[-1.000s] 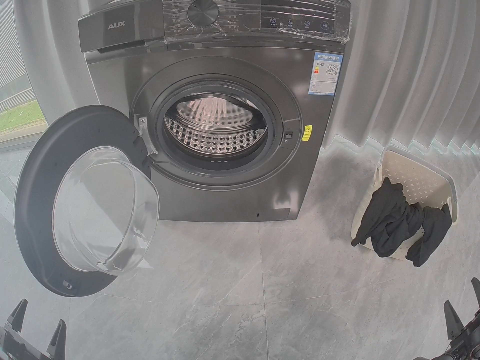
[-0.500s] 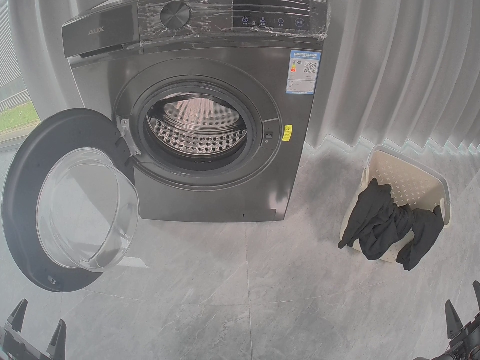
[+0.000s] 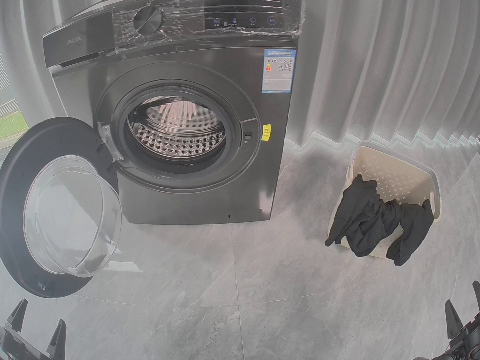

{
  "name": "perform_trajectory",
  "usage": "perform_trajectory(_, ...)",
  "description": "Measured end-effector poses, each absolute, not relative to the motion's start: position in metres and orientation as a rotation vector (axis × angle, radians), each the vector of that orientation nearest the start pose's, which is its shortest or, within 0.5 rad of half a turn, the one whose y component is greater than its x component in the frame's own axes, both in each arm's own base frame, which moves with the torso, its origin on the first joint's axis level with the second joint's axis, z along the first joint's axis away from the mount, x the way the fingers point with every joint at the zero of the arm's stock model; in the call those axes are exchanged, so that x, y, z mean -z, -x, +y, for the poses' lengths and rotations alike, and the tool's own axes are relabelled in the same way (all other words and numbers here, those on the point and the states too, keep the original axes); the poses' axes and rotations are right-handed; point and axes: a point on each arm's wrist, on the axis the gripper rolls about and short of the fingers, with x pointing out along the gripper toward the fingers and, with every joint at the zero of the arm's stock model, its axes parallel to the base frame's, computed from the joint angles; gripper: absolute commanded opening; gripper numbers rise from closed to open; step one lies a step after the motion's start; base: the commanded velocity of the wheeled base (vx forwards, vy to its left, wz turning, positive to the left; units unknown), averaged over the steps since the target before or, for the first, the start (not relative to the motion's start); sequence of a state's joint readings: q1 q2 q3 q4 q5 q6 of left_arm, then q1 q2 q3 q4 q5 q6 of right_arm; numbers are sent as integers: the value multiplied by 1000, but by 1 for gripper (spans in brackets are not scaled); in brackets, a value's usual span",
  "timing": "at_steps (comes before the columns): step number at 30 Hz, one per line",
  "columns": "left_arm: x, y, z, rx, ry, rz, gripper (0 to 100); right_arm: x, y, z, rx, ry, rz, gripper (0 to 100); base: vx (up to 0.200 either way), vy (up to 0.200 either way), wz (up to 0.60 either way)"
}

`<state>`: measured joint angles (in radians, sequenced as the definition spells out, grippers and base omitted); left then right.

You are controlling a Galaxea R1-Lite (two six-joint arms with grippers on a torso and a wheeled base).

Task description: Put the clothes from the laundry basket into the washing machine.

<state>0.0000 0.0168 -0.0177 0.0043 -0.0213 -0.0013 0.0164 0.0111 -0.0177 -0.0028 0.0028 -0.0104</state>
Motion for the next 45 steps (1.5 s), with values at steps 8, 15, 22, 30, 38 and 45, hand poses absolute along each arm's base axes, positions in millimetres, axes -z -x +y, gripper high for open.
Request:
perform_trajectory(8,-80,23,0,21,1,4,100,-81,23,0,-19,10,-9,100,0,0,-600)
perform_trajectory(15,-80,23,0,21,0,4,100,-81,23,0,-19,10,-9,100,0,0,-171)
perform_trajectory(22,-80,23,0,21,1,4,100,-81,23,0,-19,10,-8,100,200,0,0)
perform_trajectory(30,-80,23,0,21,2,3,100,-81,23,0,-19,10,-7,100,125,0,0)
perform_trajectory(38,-80,23,0,21,1,4,100,-81,23,0,-19,11,-7,100,0,0,-300)
perform_trajectory(45,-80,23,0,21,1,4,100,-81,23,0,-19,11,-7,100,0,0,-171)
